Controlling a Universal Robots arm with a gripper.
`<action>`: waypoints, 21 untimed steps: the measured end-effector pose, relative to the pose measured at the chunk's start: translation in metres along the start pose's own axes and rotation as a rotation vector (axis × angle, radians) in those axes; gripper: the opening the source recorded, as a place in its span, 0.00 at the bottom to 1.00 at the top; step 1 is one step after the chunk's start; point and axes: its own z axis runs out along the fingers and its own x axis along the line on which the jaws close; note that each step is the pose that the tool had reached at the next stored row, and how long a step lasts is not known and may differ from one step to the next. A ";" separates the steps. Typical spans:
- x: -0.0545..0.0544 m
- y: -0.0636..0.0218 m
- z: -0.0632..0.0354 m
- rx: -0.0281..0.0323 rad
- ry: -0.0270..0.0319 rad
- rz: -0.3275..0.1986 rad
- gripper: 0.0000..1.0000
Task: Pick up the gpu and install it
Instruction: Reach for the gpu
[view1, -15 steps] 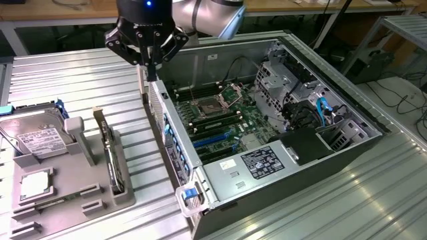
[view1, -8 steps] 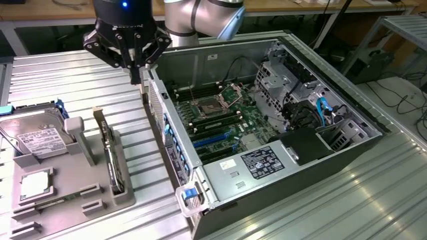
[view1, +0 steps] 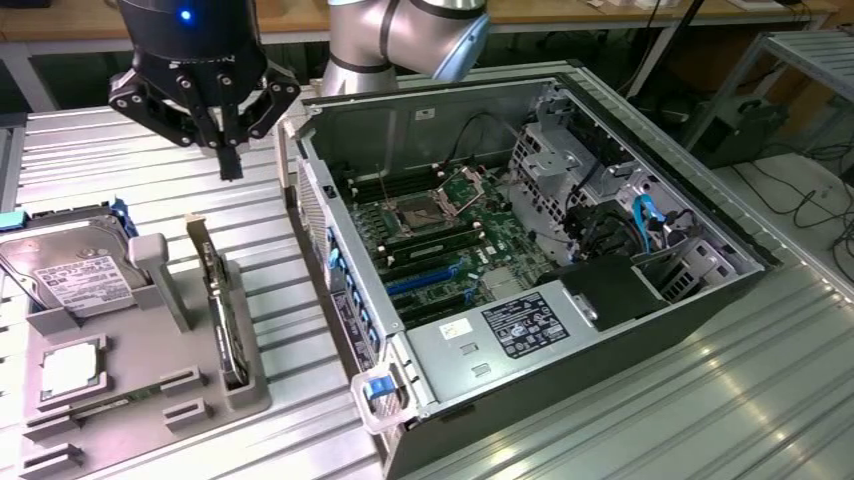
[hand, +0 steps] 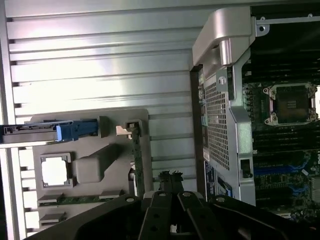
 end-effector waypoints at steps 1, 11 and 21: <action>0.003 -0.0015 -0.0001 0.0000 0.0002 -0.004 0.11; 0.026 -0.0120 -0.0003 -0.0016 0.0031 -0.072 0.11; 0.059 -0.0264 -0.0007 -0.0023 0.0034 -0.077 0.11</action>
